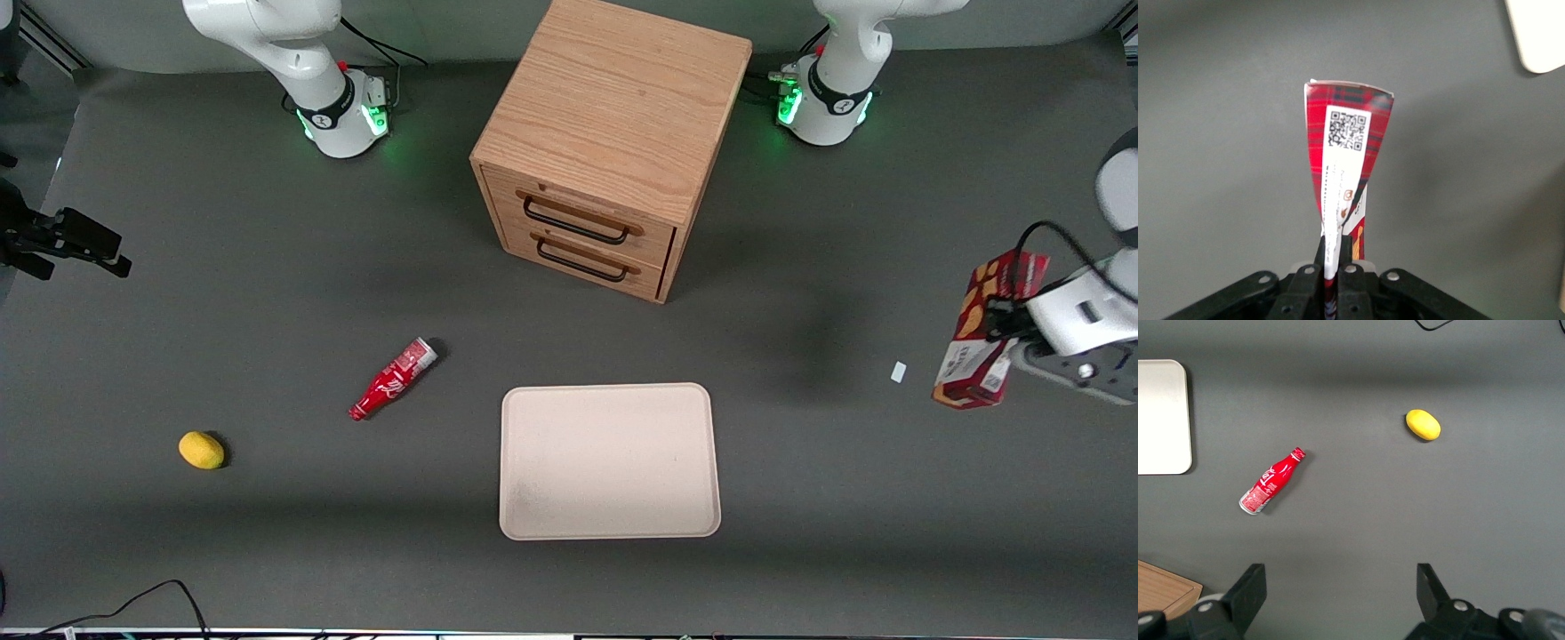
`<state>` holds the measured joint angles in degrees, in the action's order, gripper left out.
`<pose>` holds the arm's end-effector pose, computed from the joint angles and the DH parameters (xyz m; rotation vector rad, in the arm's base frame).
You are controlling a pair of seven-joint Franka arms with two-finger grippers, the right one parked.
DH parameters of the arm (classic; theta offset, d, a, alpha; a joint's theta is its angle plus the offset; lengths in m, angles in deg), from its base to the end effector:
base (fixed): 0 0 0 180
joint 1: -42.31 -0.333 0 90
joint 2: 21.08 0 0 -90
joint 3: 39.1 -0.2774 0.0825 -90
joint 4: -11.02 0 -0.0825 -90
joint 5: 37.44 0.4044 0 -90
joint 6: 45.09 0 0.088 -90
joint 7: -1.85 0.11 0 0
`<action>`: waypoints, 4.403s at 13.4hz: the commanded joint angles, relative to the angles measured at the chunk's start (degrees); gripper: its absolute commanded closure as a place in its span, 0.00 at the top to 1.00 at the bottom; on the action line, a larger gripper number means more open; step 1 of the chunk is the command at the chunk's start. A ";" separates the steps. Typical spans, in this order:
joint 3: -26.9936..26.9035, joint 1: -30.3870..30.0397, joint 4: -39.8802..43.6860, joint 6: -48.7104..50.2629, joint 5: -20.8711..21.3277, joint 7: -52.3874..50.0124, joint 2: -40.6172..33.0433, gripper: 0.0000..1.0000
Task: Place red cookie box on tray
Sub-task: 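Carry the upright cookie box over the cream tray with the left gripper, then lower the cookie box onto the tray and open the left gripper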
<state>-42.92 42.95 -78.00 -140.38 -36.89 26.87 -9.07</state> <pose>0.6268 0.0329 0.4728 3.0785 -0.5973 -0.1607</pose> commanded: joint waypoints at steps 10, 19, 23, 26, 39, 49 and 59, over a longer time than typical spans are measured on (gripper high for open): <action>9.36 9.88 23.17 7.58 -0.99 -29.28 12.22 0.00; 8.74 21.42 32.42 -12.97 -0.46 -43.65 31.74 0.00; 8.65 22.91 32.25 -17.63 5.42 -45.58 36.85 0.00; 8.65 23.00 31.81 -19.84 6.57 -46.63 39.22 0.00; 8.48 24.32 30.49 -28.19 9.29 -49.10 44.42 0.19; 8.56 24.14 29.79 -28.63 9.65 -48.92 44.33 1.00; 8.65 23.53 30.57 -18.92 9.38 -48.48 39.68 1.00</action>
<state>-33.64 66.22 -47.91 -165.96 -28.18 -20.62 33.86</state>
